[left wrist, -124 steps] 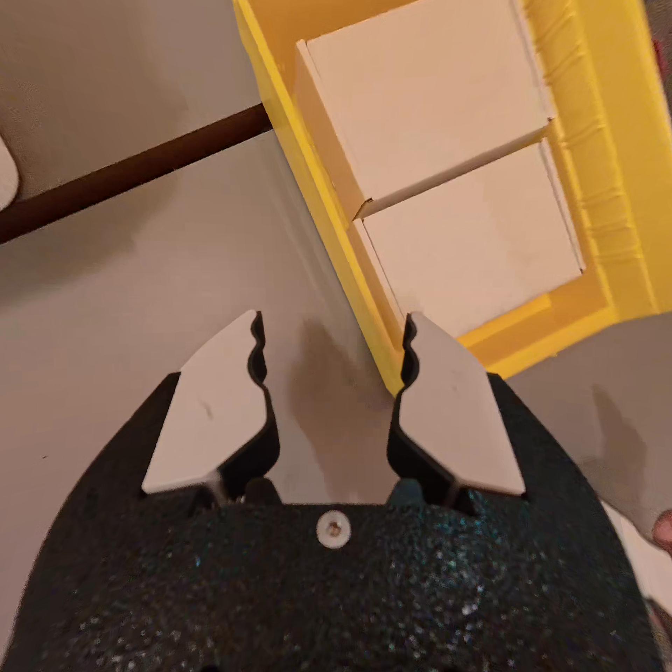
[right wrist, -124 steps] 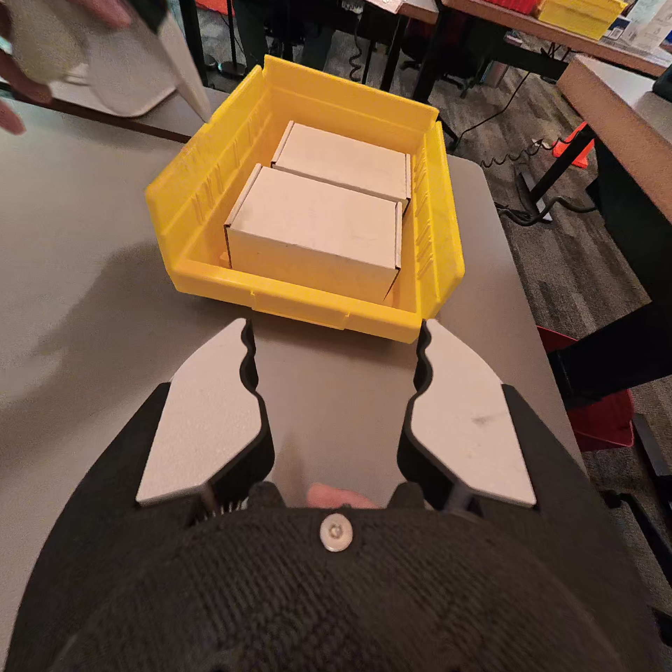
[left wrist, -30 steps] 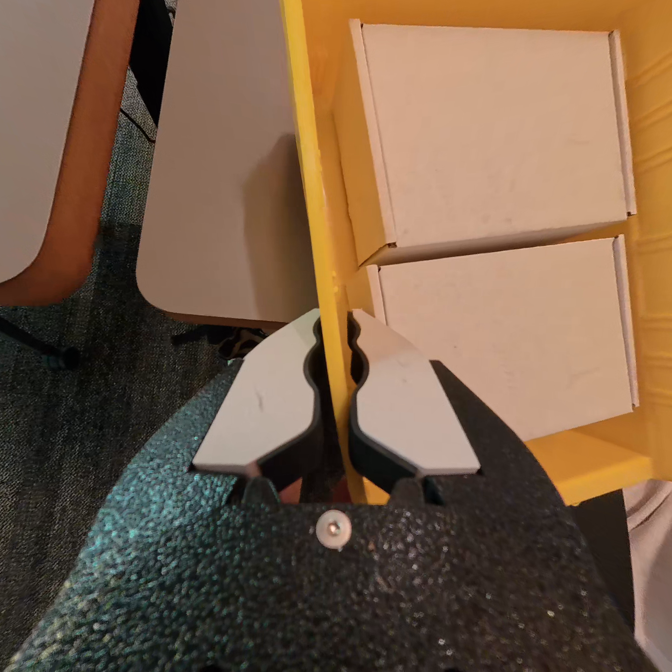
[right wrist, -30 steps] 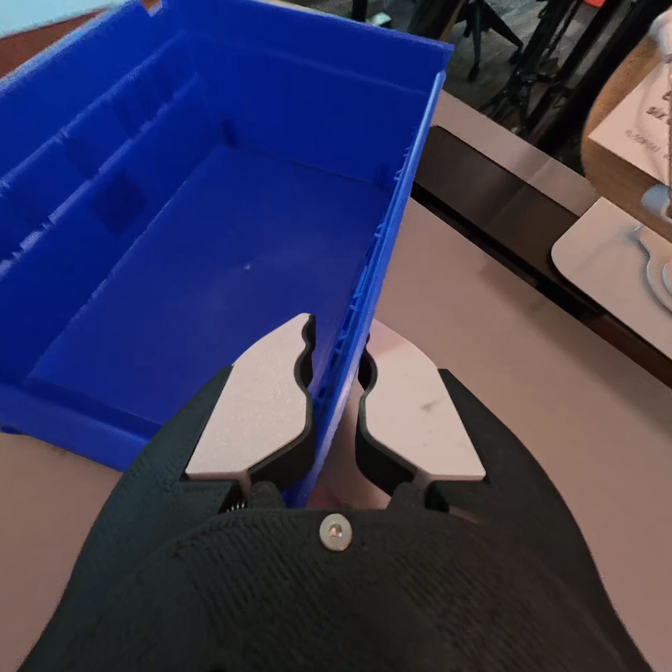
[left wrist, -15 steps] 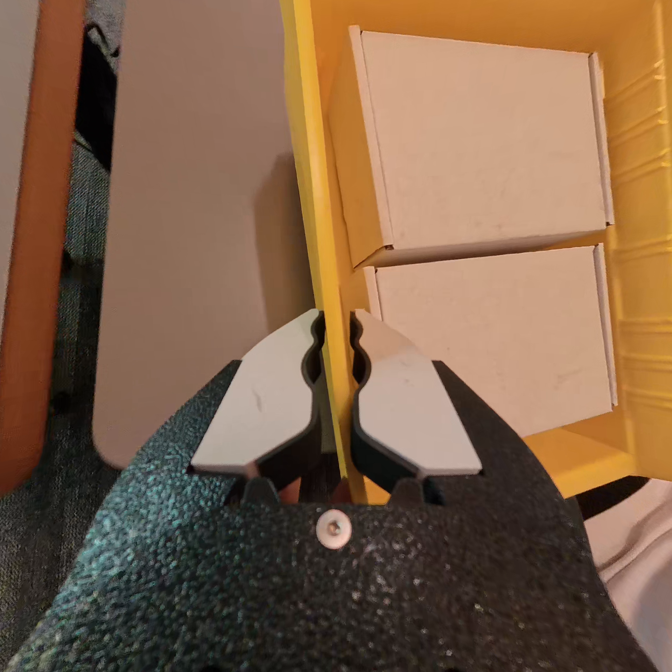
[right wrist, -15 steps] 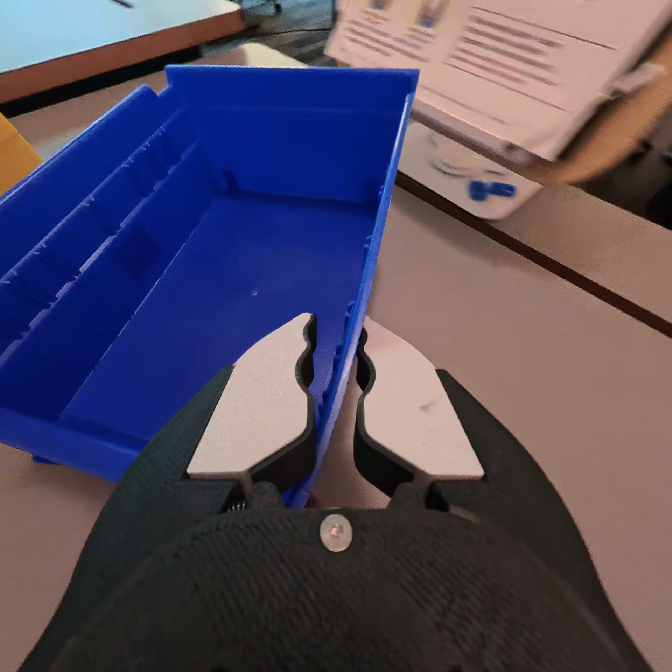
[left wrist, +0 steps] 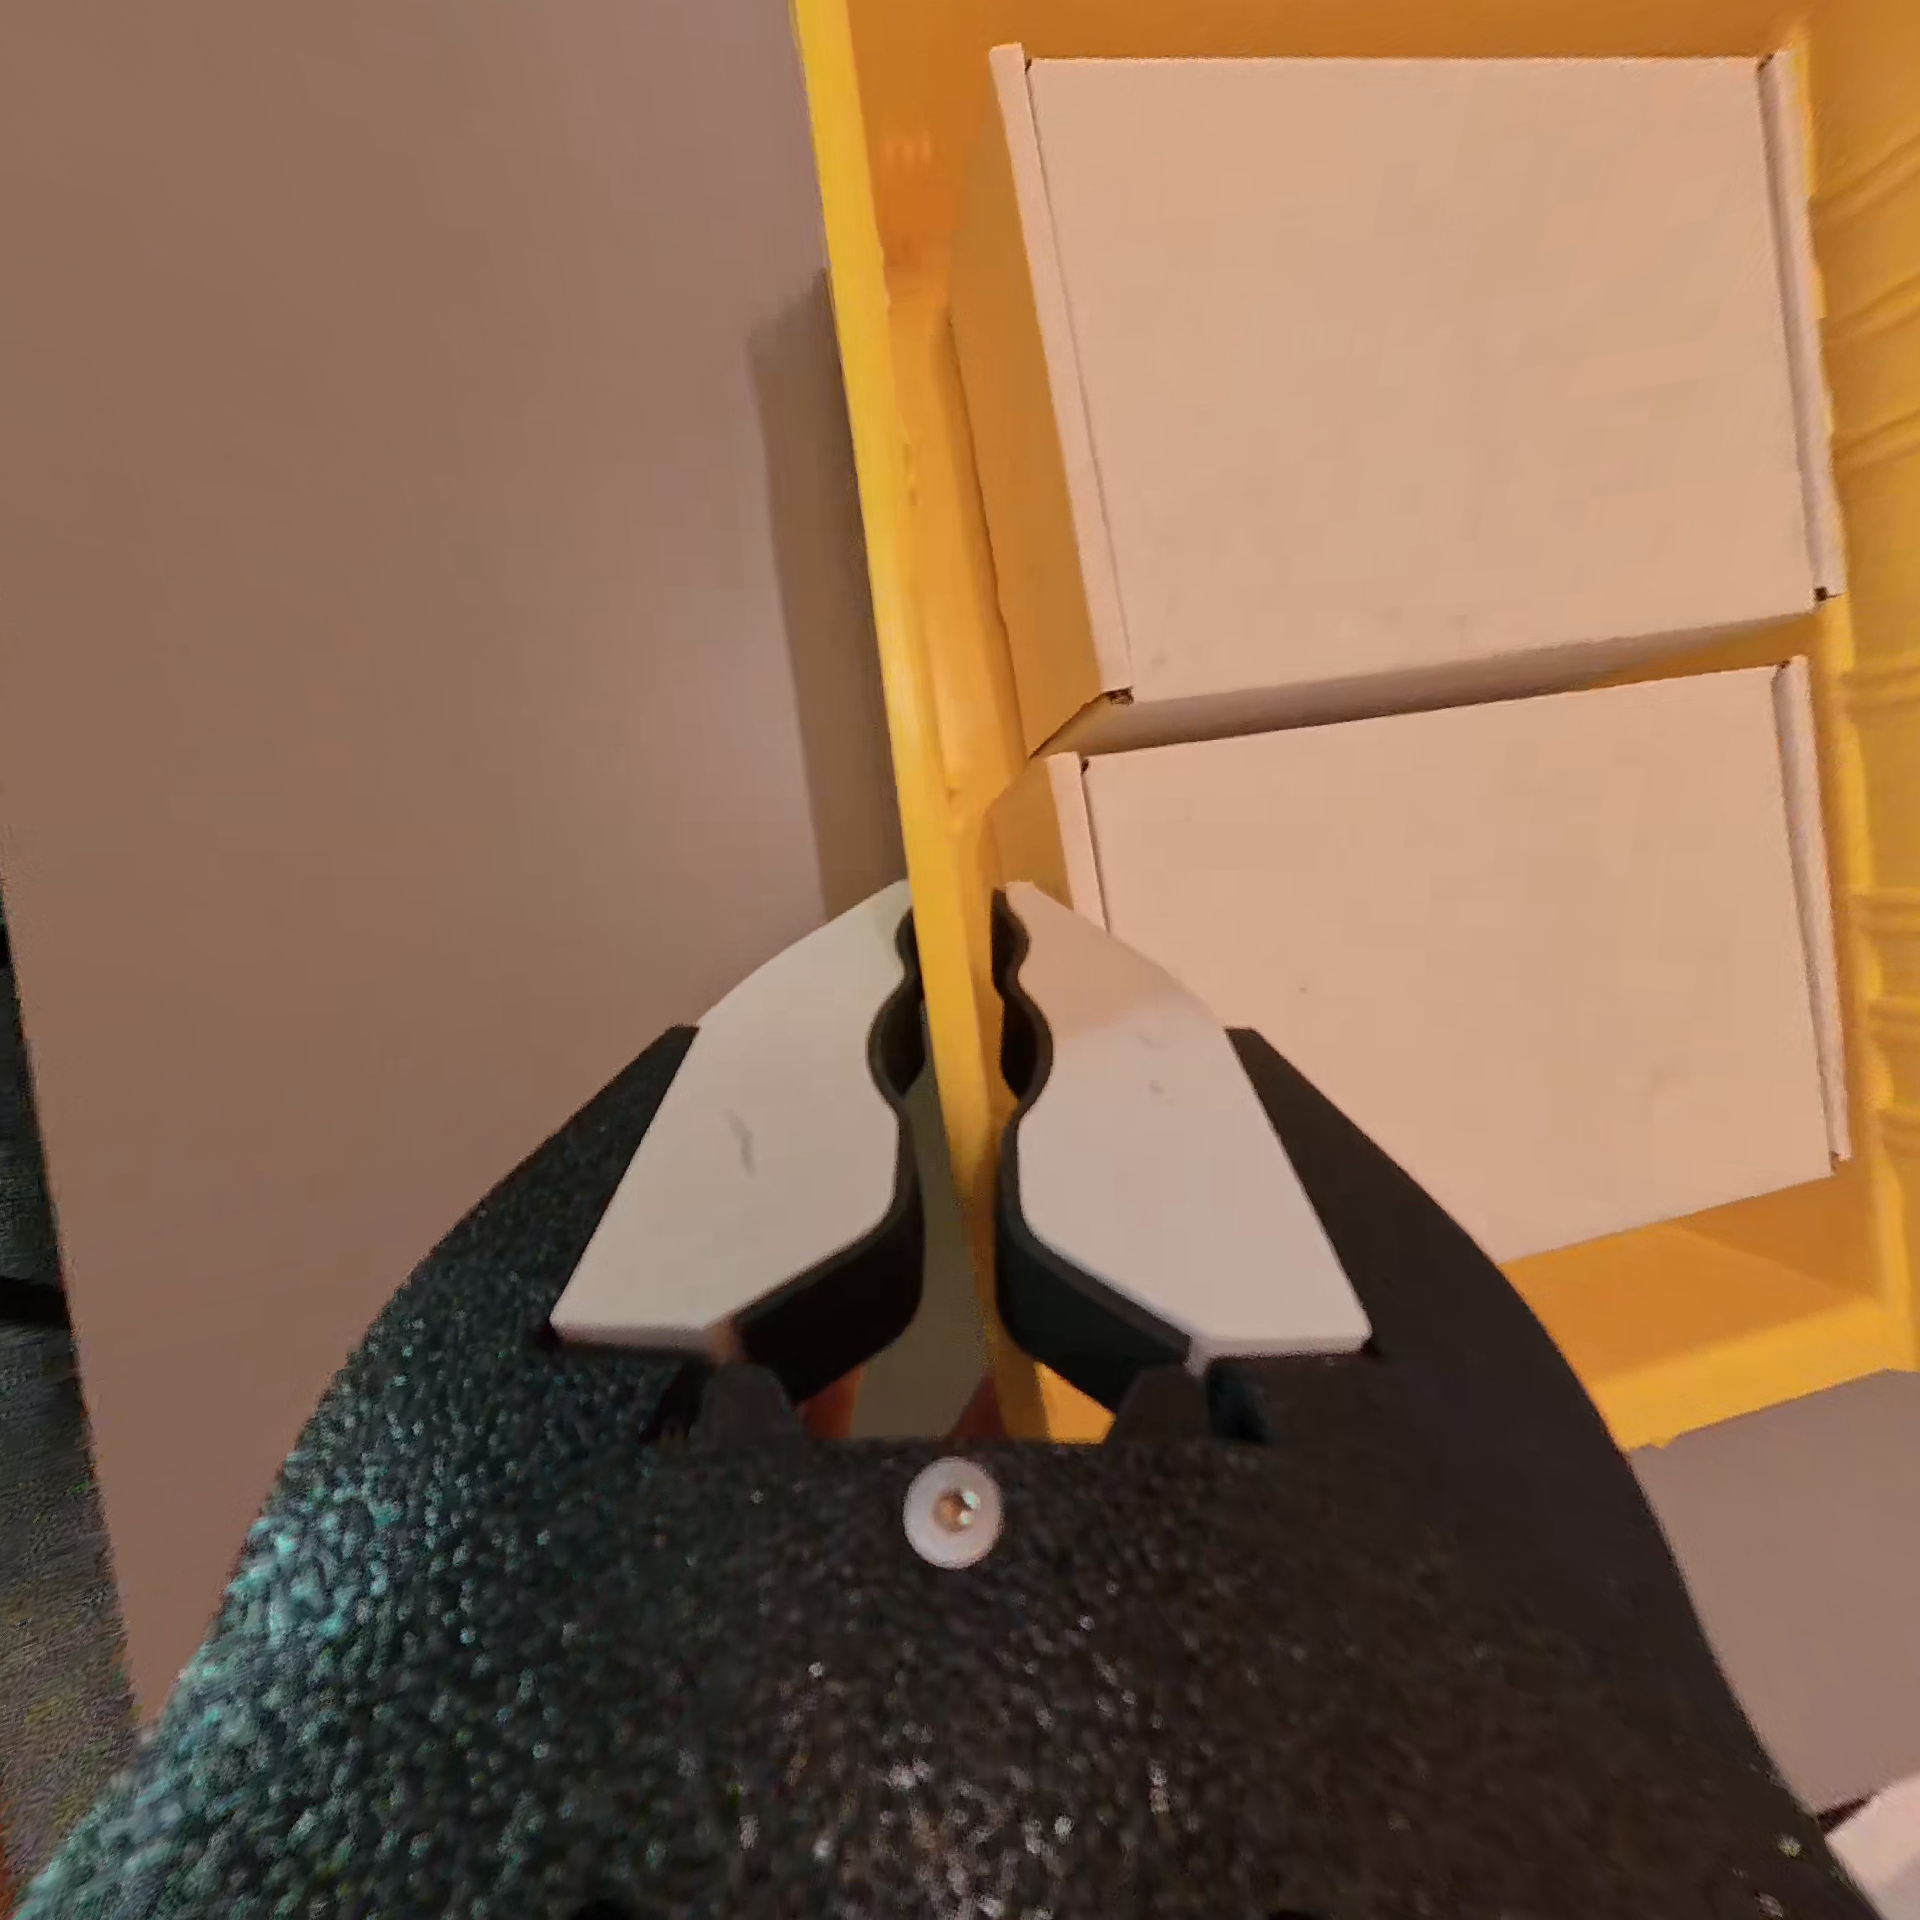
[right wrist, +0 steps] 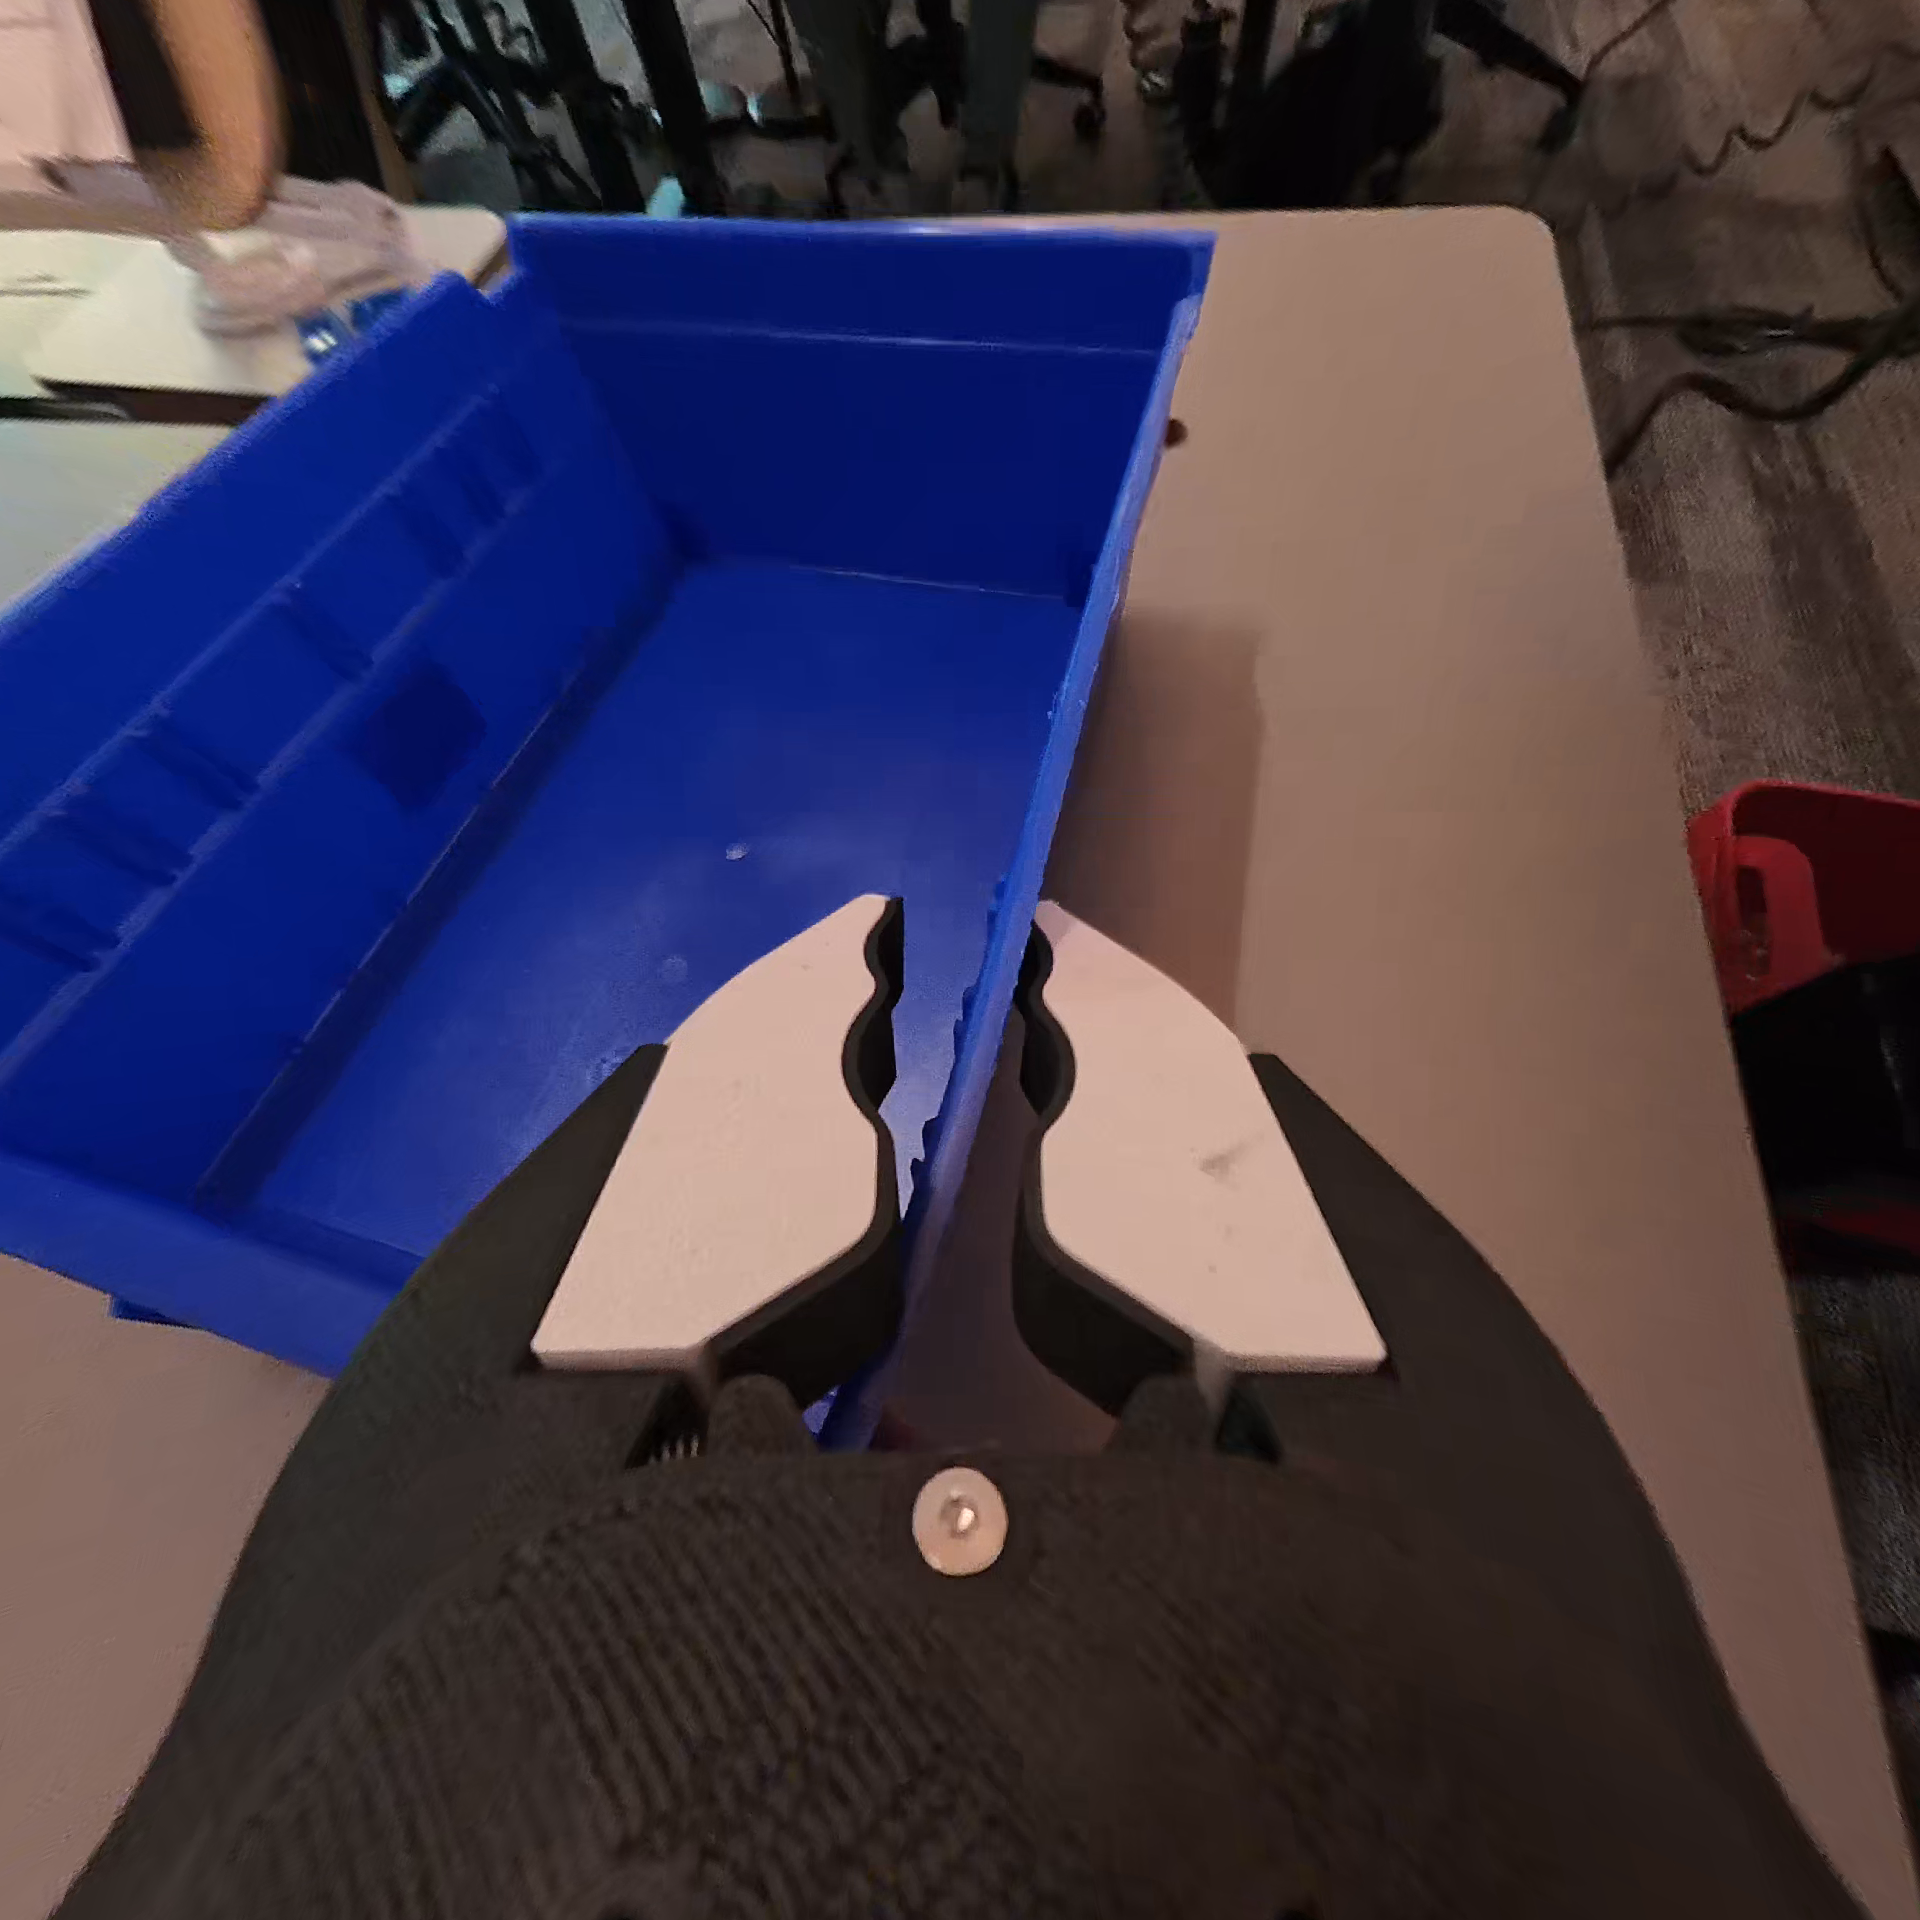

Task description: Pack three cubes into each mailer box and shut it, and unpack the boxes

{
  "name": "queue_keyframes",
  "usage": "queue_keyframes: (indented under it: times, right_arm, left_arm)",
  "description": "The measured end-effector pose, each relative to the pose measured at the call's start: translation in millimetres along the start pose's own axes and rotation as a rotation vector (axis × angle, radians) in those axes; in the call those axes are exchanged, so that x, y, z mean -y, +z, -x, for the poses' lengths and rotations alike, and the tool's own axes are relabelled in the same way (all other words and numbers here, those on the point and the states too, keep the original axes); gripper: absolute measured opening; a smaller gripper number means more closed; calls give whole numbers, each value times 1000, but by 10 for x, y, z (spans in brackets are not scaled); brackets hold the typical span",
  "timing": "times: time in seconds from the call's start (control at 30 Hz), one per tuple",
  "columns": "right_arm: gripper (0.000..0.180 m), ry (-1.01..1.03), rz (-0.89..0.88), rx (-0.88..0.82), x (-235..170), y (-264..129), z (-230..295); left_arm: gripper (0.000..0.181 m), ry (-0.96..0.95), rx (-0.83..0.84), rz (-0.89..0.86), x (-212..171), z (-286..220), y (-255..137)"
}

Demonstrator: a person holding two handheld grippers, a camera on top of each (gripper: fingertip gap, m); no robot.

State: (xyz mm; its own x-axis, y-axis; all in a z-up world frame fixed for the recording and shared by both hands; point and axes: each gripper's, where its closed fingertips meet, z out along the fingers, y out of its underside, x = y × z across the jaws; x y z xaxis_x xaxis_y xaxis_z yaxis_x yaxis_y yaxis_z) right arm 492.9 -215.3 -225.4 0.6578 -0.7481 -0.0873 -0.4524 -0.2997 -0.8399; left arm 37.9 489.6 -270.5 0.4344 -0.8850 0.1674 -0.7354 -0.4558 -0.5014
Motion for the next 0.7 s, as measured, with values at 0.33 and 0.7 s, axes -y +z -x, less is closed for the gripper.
queue_keyframes:
  times: [0.33,0.7]
  right_arm:
    - [18,-196,25,-77,-62,302,-187]
    - [36,-184,70,-151,-33,318,-193]
  left_arm:
    - [6,33,95,10,499,84,312]
    - [17,83,114,-217,658,83,73]
